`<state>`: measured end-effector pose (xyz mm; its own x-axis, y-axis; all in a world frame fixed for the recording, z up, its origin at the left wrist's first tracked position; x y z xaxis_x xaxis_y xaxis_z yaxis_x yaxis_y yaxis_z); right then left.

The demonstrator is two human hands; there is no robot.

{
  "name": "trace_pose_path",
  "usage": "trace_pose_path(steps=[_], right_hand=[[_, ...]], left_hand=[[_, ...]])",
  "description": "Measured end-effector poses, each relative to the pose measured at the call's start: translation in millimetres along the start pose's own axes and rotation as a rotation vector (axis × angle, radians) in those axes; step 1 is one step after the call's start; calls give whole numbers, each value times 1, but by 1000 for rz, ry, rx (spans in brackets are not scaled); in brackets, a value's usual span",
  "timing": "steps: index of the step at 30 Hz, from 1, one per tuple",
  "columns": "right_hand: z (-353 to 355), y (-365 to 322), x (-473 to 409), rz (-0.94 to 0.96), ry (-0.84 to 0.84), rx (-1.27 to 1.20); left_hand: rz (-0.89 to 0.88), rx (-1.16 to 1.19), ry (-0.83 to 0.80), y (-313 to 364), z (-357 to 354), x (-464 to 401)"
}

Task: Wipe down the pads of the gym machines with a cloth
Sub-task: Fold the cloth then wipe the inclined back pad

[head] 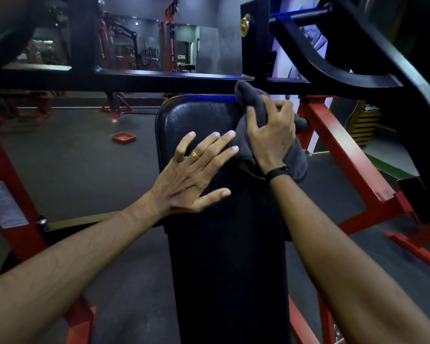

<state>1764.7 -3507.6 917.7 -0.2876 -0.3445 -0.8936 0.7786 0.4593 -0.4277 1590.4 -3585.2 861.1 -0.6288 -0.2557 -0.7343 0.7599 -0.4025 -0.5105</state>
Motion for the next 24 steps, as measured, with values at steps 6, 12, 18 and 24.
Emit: trace_pose_path(steps=[6,12,18,24], right_hand=[[21,29,69,-7,11,9],[52,52,149,-38,-18,33],[74,64,201,-76,-57,51],[97,72,257,-212,-150,55]], left_hand=[[-2,10,-9,1,0,0],[-10,11,-12,2,0,-1],[-19,26,-13,3,0,-1],[4,50,19,0,1,1]])
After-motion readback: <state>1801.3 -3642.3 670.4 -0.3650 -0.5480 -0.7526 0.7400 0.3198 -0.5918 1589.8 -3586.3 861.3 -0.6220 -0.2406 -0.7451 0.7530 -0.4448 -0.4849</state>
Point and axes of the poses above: each hand's wrist, its own x-axis away from the middle knuckle, its own z-axis out of the back of the hand, y = z × x, the point moved 5 cm from there along -x, towards the middle knuckle, and after that the axes turned 2 degrees about -x, right-handed, at the moved point
